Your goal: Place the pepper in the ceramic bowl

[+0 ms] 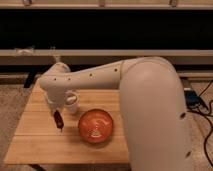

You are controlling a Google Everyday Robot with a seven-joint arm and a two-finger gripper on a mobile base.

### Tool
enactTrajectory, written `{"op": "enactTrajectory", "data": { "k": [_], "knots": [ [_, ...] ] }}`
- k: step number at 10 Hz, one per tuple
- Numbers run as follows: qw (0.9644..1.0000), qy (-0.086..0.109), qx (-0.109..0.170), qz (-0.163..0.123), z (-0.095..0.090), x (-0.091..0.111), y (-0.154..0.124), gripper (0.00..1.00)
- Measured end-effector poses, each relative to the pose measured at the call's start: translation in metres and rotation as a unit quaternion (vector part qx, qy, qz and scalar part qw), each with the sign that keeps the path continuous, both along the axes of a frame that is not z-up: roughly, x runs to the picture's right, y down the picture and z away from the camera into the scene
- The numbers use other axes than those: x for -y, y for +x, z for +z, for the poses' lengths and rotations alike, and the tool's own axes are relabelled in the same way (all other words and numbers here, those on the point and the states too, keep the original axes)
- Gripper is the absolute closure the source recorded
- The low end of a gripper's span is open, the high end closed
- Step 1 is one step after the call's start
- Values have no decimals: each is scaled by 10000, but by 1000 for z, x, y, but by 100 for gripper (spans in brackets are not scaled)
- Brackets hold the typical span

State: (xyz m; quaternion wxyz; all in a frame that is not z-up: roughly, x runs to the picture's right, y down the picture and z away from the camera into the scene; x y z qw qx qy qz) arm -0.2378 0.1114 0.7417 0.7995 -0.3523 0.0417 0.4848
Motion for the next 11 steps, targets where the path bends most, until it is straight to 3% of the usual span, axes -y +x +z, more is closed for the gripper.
{"op": "enactTrajectory", "data": {
  "k": [4,5,8,11],
  "knots": [
    [9996,-43,-191,221,18,10,71,99],
    [9992,-46,-303,270,23,11,84,94],
    [9965,-157,-720,387,45,3,103,67],
    [9920,-334,-1044,632,60,-3,134,34]
  ]
}}
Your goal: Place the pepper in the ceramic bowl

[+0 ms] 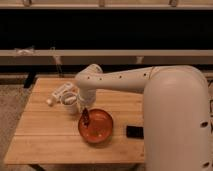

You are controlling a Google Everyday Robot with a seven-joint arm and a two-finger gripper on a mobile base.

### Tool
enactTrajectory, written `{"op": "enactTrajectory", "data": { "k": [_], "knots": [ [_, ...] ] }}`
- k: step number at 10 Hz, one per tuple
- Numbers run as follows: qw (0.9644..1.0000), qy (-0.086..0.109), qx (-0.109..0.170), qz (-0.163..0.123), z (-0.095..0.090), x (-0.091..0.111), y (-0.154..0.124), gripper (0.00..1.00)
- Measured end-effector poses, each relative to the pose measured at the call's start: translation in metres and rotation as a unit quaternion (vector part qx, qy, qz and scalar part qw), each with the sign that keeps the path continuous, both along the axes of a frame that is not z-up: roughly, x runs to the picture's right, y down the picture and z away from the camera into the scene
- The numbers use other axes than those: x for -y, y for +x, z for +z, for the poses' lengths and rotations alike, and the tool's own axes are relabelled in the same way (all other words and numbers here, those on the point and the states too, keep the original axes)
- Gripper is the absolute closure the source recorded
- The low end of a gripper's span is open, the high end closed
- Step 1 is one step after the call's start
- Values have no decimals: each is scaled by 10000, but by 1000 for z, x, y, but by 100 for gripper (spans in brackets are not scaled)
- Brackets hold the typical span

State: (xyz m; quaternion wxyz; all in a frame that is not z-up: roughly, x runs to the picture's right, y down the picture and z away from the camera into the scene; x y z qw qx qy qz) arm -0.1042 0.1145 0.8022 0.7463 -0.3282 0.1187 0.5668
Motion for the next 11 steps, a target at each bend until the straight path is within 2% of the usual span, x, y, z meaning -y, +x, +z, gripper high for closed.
{"op": "enactTrajectory", "data": {
  "k": [1,2,4,5,8,11],
  "knots": [
    [10000,-27,-57,72,2,-1,8,25],
    [9998,-53,-103,161,4,-2,17,20],
    [9995,-97,-139,279,4,-7,36,20],
    [9995,-98,-67,293,0,-10,43,20],
    [9993,-73,156,327,-16,-16,47,20],
    [9993,-76,171,321,-16,-16,46,20]
  ]
}}
